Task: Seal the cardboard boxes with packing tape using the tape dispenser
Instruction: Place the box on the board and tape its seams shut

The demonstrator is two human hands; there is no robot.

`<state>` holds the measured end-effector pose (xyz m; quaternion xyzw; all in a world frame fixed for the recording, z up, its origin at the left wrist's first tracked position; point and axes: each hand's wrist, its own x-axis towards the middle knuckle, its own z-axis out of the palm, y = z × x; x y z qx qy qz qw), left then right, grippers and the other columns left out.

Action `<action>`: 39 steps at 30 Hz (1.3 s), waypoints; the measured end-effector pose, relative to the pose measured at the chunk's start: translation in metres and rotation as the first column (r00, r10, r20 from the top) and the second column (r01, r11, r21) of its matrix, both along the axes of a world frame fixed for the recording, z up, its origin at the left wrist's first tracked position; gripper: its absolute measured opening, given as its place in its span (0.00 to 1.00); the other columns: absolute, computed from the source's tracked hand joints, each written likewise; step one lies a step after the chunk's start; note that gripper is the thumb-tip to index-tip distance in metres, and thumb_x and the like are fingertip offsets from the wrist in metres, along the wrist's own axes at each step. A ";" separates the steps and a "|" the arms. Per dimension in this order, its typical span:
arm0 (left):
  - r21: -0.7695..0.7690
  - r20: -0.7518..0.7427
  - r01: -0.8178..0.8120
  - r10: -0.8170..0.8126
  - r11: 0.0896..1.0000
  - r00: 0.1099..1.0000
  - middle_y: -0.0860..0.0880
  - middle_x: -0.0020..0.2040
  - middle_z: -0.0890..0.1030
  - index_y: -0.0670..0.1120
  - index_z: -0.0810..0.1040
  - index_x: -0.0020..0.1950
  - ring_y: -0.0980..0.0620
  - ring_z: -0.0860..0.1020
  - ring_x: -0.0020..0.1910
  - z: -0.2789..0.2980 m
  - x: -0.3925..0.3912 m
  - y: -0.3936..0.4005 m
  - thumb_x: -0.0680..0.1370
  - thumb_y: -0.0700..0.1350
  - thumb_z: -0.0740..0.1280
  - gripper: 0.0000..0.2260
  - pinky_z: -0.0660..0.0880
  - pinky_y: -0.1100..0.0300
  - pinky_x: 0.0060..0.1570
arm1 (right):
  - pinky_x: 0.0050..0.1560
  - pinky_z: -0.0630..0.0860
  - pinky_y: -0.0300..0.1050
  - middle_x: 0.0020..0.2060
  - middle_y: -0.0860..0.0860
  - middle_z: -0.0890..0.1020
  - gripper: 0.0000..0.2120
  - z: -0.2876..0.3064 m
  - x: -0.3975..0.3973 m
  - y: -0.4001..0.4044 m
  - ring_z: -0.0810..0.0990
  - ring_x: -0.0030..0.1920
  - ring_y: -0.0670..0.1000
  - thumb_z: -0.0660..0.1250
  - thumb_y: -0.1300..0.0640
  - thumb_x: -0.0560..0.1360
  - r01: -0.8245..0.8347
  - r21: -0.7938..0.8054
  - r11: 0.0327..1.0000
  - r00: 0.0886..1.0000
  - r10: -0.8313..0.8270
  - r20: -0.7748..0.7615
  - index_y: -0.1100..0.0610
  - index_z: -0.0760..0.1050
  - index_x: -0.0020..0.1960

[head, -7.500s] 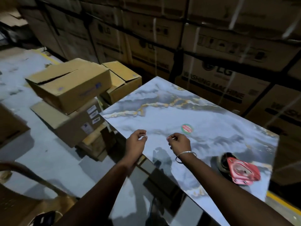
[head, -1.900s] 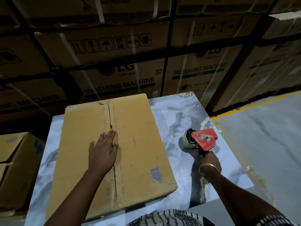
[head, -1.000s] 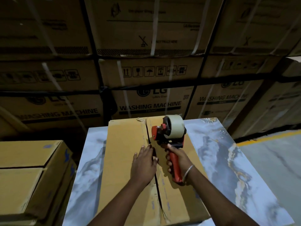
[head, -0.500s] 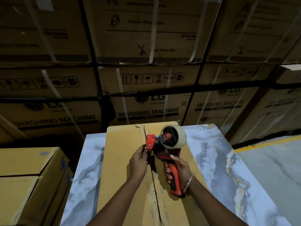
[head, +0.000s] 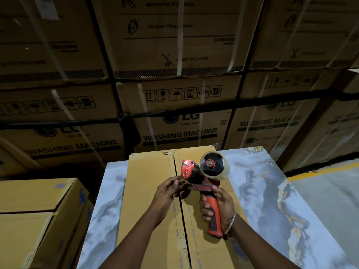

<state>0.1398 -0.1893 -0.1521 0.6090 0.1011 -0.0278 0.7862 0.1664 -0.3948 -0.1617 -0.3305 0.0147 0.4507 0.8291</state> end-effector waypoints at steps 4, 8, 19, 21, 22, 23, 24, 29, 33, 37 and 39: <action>-0.093 -0.100 -0.077 0.067 0.993 0.993 0.38 0.57 0.82 0.42 0.77 0.59 0.45 0.83 0.52 -0.001 0.005 0.002 0.75 0.54 0.65 0.19 0.77 0.56 0.54 | 0.24 0.71 0.41 0.27 0.53 0.73 0.27 0.000 -0.001 0.000 0.71 0.21 0.50 0.84 0.44 0.55 0.005 -0.001 1.000 1.000 -0.005 -0.007 0.62 0.76 0.37; -0.204 -0.224 -0.071 0.024 0.976 0.974 0.35 0.48 0.84 0.44 0.74 0.53 0.43 0.85 0.42 0.015 0.014 0.009 0.81 0.54 0.63 0.14 0.81 0.54 0.42 | 0.24 0.72 0.42 0.27 0.53 0.73 0.27 -0.001 0.000 0.001 0.71 0.21 0.51 0.84 0.44 0.56 -0.020 -0.018 1.000 1.000 0.020 -0.010 0.62 0.75 0.37; -0.162 -0.426 -0.026 -0.046 0.987 0.904 0.37 0.48 0.79 0.40 0.73 0.51 0.46 0.84 0.35 0.029 0.049 0.022 0.80 0.33 0.60 0.04 0.82 0.58 0.34 | 0.24 0.70 0.40 0.27 0.53 0.72 0.27 0.008 -0.003 0.006 0.70 0.20 0.49 0.82 0.42 0.56 -0.012 -0.136 0.991 0.999 0.018 0.044 0.61 0.74 0.37; -0.185 -0.447 -0.049 -0.040 0.982 0.894 0.36 0.50 0.79 0.37 0.75 0.53 0.46 0.83 0.38 0.027 0.053 0.028 0.79 0.31 0.59 0.06 0.82 0.60 0.33 | 0.24 0.70 0.40 0.28 0.53 0.72 0.28 0.010 -0.002 0.007 0.70 0.20 0.49 0.82 0.41 0.56 -0.003 -0.155 0.988 0.998 0.012 0.060 0.61 0.74 0.37; -0.185 -0.461 -0.057 -0.036 0.981 0.887 0.35 0.51 0.79 0.35 0.75 0.53 0.46 0.83 0.39 0.026 0.055 0.032 0.79 0.31 0.59 0.07 0.81 0.61 0.33 | 0.24 0.70 0.40 0.28 0.53 0.71 0.28 0.011 -0.002 0.007 0.69 0.21 0.49 0.82 0.41 0.56 0.000 -0.164 0.986 0.997 0.012 0.070 0.61 0.74 0.37; -0.189 -0.477 -0.064 -0.035 0.980 0.878 0.35 0.52 0.79 0.34 0.76 0.53 0.46 0.84 0.39 0.026 0.058 0.035 0.78 0.30 0.59 0.08 0.81 0.61 0.33 | 0.24 0.69 0.40 0.28 0.53 0.71 0.28 0.012 -0.001 0.008 0.69 0.21 0.49 0.81 0.40 0.56 0.004 -0.174 0.985 0.997 0.010 0.079 0.61 0.74 0.37; -0.194 -0.495 -0.068 -0.038 0.979 0.868 0.34 0.52 0.79 0.33 0.76 0.52 0.46 0.84 0.38 0.026 0.060 0.039 0.78 0.29 0.59 0.08 0.81 0.61 0.33 | 0.24 0.69 0.40 0.27 0.53 0.71 0.28 0.013 -0.001 0.009 0.69 0.21 0.49 0.81 0.40 0.55 0.009 -0.183 0.983 0.996 0.006 0.083 0.61 0.74 0.37; -0.134 -0.575 -0.003 -0.075 0.991 0.815 0.36 0.43 0.82 0.33 0.78 0.47 0.47 0.84 0.33 0.036 0.075 0.047 0.78 0.28 0.60 0.07 0.81 0.62 0.30 | 0.24 0.69 0.40 0.28 0.53 0.71 0.30 0.017 0.001 0.017 0.69 0.21 0.49 0.81 0.39 0.53 0.024 -0.245 0.969 0.996 -0.001 0.093 0.61 0.73 0.37; -0.012 -0.654 0.142 -0.115 0.990 0.748 0.38 0.43 0.83 0.33 0.78 0.47 0.49 0.84 0.33 0.045 0.093 0.057 0.77 0.30 0.64 0.04 0.81 0.63 0.31 | 0.25 0.66 0.39 0.28 0.52 0.70 0.29 0.024 0.004 0.025 0.68 0.22 0.49 0.80 0.38 0.52 0.021 -0.343 0.939 0.994 0.016 0.105 0.59 0.73 0.36; 0.138 -0.706 0.259 -0.088 0.956 0.703 0.43 0.40 0.83 0.36 0.80 0.42 0.52 0.82 0.40 0.043 0.115 0.065 0.78 0.32 0.65 0.06 0.79 0.62 0.49 | 0.25 0.63 0.40 0.29 0.52 0.69 0.25 0.033 0.007 0.033 0.66 0.22 0.50 0.74 0.38 0.57 0.042 -0.396 0.917 0.994 0.003 0.111 0.58 0.71 0.36; 0.209 -0.731 0.289 -0.047 0.934 0.681 0.43 0.42 0.82 0.36 0.79 0.46 0.53 0.82 0.39 0.042 0.125 0.067 0.80 0.34 0.63 0.06 0.80 0.62 0.47 | 0.25 0.63 0.40 0.28 0.52 0.69 0.24 0.037 0.009 0.036 0.66 0.22 0.49 0.72 0.37 0.61 0.051 -0.401 0.914 0.993 -0.004 0.118 0.58 0.71 0.34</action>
